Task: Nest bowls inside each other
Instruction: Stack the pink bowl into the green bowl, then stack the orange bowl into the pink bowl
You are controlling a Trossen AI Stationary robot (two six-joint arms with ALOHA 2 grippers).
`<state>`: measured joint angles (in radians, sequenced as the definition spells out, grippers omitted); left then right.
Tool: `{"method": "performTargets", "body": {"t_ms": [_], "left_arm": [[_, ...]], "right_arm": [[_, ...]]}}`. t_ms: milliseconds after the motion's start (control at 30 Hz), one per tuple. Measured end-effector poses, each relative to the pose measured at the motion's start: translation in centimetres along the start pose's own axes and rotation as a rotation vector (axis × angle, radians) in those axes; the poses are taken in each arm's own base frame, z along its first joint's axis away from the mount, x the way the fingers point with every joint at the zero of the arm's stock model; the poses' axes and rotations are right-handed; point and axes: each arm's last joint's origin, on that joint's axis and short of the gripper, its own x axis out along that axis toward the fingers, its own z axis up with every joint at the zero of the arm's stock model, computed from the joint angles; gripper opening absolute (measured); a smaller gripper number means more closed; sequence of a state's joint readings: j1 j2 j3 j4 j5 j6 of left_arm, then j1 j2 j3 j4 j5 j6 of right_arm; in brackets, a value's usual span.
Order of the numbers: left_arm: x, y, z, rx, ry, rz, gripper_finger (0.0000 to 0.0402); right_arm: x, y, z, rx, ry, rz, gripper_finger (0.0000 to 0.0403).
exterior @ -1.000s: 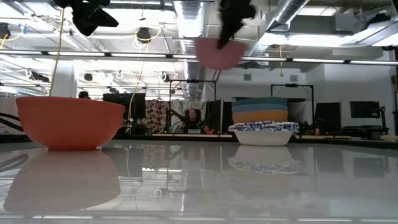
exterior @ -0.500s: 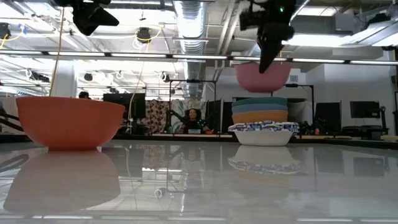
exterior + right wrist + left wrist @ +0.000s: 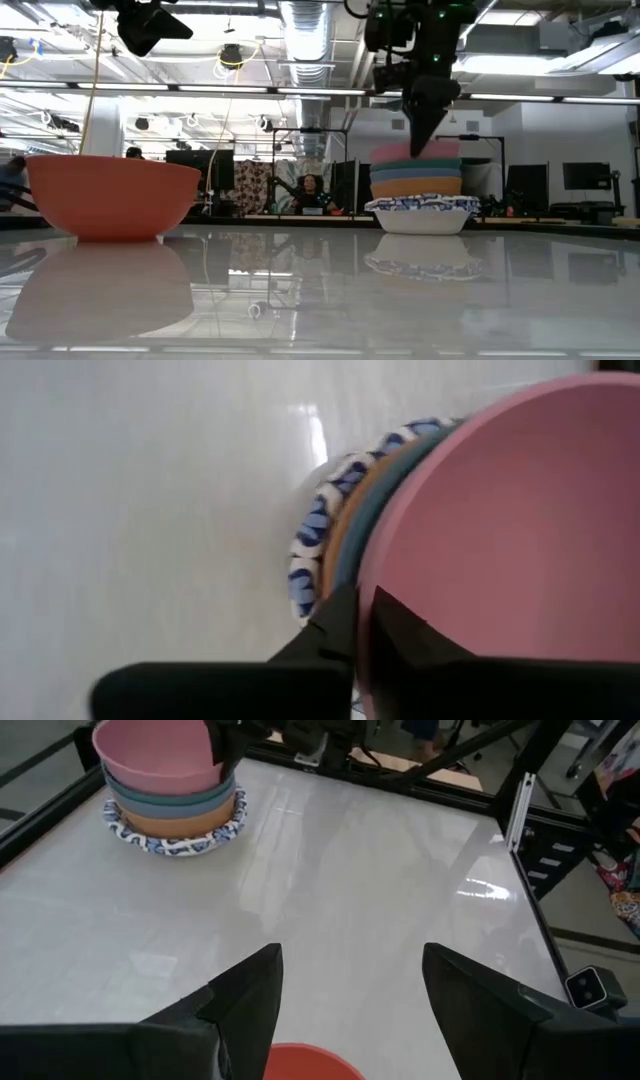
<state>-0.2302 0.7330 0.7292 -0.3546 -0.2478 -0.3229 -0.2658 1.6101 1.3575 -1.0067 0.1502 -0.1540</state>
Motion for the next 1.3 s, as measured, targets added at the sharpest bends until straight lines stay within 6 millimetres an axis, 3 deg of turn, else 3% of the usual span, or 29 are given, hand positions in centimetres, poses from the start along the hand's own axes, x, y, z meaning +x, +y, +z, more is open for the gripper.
{"method": "performTargets", "body": {"t_ms": [333, 500, 867, 1067, 1300], "left_arm": [[0.0, 0.0, 0.0, -0.001, -0.005, -0.001, 0.0231], [0.0, 0.1, -0.6, 0.083, 0.064, -0.014, 0.0231], [1.2, 1.3, -3.7, -0.061, 0.346, 0.29, 0.0231], [2.3, 1.7, -4.5, -0.086, 0.421, 0.37, 0.0231], [3.7, 2.1, -5.2, -0.025, 0.523, 0.401, 0.0231]], "right_arm": [[-1.3, -0.5, -0.2, 0.061, -0.061, 0.019, 0.0172], [-4.0, -0.6, 0.3, 0.078, -0.158, 0.017, 0.0216], [-12.0, 1.4, -1.2, 0.08, -0.421, 0.023, 0.0213], [-13.2, 2.9, -1.7, 0.069, -0.458, 0.023, 0.0208], [-12.6, 4.4, -1.2, 0.022, -0.44, 0.047, 0.0207]]}}
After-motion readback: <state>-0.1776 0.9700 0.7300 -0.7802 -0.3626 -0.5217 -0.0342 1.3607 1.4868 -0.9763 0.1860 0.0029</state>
